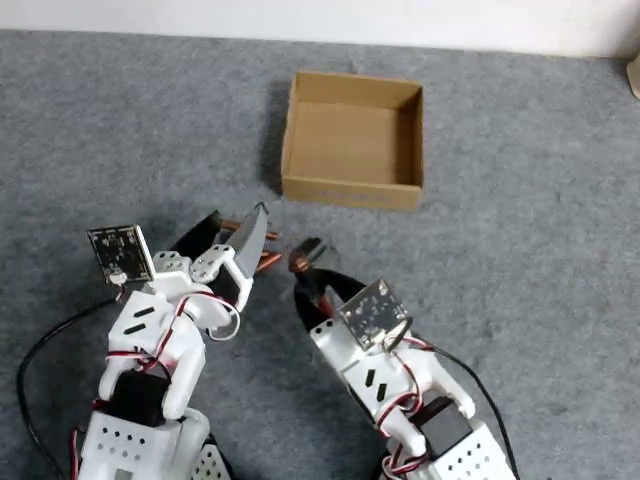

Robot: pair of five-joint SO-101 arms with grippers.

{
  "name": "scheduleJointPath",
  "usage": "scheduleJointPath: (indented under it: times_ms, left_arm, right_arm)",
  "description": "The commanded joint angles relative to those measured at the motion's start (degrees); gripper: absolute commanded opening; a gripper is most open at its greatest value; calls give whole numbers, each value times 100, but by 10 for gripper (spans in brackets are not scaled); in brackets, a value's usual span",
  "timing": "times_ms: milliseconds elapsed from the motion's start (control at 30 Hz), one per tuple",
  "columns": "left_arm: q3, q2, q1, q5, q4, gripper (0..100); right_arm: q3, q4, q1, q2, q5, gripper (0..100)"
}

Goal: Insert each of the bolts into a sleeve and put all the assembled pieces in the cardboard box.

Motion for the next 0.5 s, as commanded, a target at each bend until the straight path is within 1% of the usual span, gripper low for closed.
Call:
scheduleJointPath:
  times_ms: [0,100,167,300,467]
  left_arm:
    - [75,-4,-84,-35,-88,210]
    - [215,-4,-251,-35,-325,210]
    - [251,-4,-347,-35,-343,210]
    - [286,-4,-637,-62,-343,214]
    - [321,-4,-866,-642,-343,210]
  right_arm:
    - [-585,-22,426,462,202,4]
    - [-1341,-22,998,1455,211,4]
    - [-2009,-22,1323,2299,220,4]
    - [-3618,-22,1560,4286,220,4]
    - [-5815,-22,1956,6958,220,4]
